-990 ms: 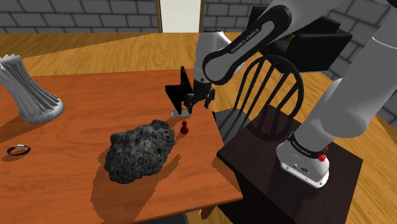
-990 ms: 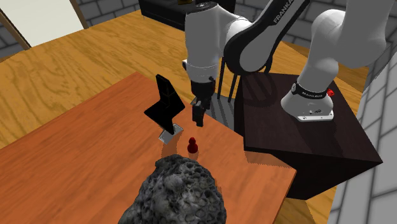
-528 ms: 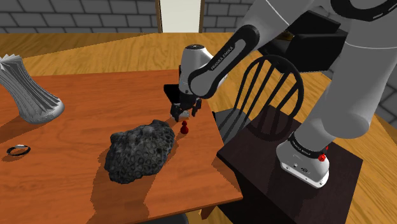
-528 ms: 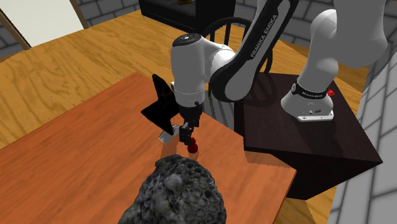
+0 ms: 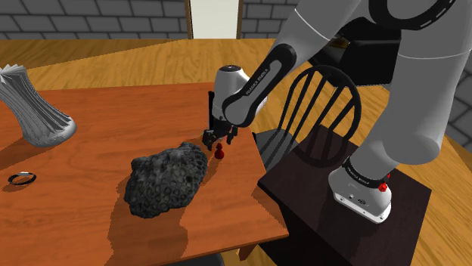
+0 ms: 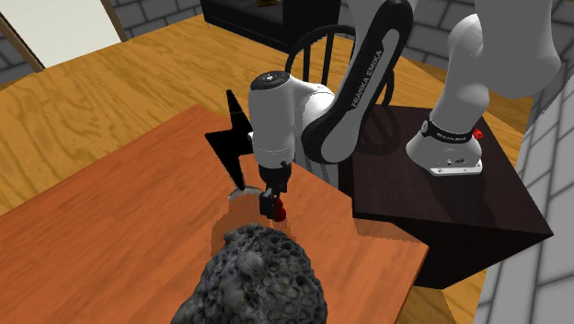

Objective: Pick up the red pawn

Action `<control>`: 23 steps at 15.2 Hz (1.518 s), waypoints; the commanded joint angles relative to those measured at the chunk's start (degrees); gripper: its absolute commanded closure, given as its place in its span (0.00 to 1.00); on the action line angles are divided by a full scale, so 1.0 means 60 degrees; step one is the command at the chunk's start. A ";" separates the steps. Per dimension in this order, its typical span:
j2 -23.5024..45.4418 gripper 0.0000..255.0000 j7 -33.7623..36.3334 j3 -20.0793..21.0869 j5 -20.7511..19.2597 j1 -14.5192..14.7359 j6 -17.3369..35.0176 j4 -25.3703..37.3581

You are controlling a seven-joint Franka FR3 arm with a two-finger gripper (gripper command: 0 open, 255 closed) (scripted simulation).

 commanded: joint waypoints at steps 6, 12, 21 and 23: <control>0.0057 1.00 0.0010 -0.0012 -0.0017 0.0014 0.0019 0.0043; -0.0189 1.00 0.0005 0.0025 0.0024 -0.0022 -0.0178 -0.0003; -0.1278 1.00 0.0009 0.0157 0.0208 -0.0145 -0.1205 -0.0051; -0.1507 1.00 0.0010 0.0178 0.0246 -0.0167 -0.1443 -0.0038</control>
